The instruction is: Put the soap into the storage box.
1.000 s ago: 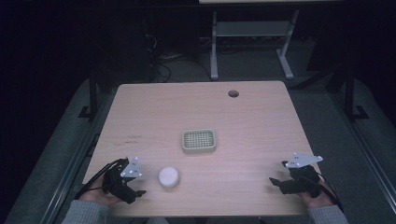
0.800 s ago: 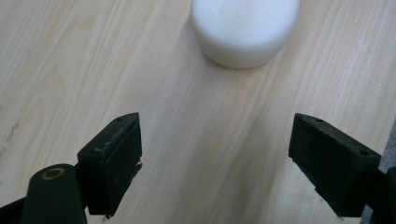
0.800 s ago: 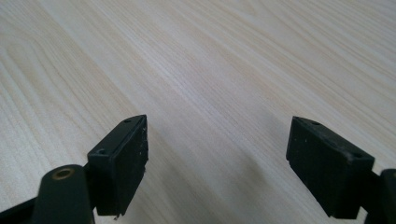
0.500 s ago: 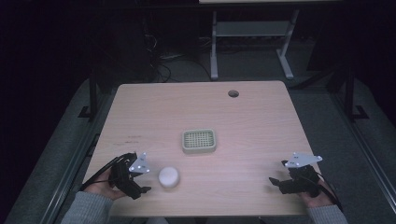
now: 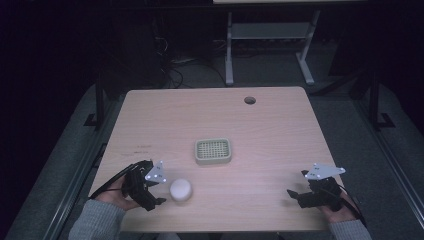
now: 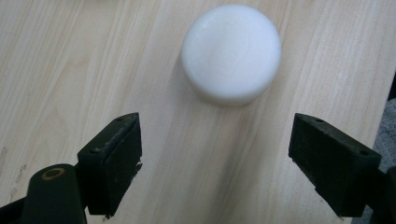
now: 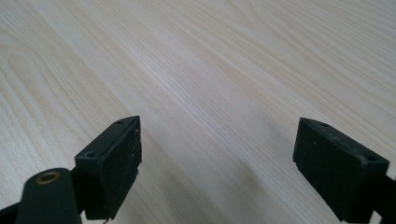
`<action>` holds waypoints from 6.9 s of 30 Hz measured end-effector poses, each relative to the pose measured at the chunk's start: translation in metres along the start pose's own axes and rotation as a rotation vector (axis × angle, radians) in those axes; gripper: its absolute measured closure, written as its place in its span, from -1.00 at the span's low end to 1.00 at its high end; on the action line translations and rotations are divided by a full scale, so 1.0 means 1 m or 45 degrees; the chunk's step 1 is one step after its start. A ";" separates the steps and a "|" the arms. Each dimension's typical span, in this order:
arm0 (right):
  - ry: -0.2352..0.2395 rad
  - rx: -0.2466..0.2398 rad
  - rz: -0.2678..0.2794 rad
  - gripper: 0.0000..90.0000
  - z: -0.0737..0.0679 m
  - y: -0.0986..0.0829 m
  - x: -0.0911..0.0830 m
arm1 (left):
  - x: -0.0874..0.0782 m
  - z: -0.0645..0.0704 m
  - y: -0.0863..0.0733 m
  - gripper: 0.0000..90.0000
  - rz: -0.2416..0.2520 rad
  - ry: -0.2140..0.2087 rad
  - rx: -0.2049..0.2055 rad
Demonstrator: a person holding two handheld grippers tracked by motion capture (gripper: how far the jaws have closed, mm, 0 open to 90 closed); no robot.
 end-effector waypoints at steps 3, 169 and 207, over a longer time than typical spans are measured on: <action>0.001 -0.001 0.010 -0.68 -0.001 0.001 0.000 | 0.000 0.001 0.002 -0.62 -0.005 -0.008 0.005; 0.002 -0.109 0.045 -0.69 -0.010 0.012 0.004 | 0.040 -0.017 0.087 -0.47 -0.294 -0.230 0.207; 0.005 -0.108 0.051 -0.69 -0.011 0.013 0.003 | 0.042 -0.048 0.136 -0.47 -0.314 -0.201 0.250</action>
Point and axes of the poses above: each handheld gripper's, and its own axes: x roughly forward along the jaws, y roughly out of its top, z roughly to its right, the point moved 8 cm from there along x, roughly forward along the jaws, and after that the axes turned 4 degrees about -x, right-handed, at the moved point
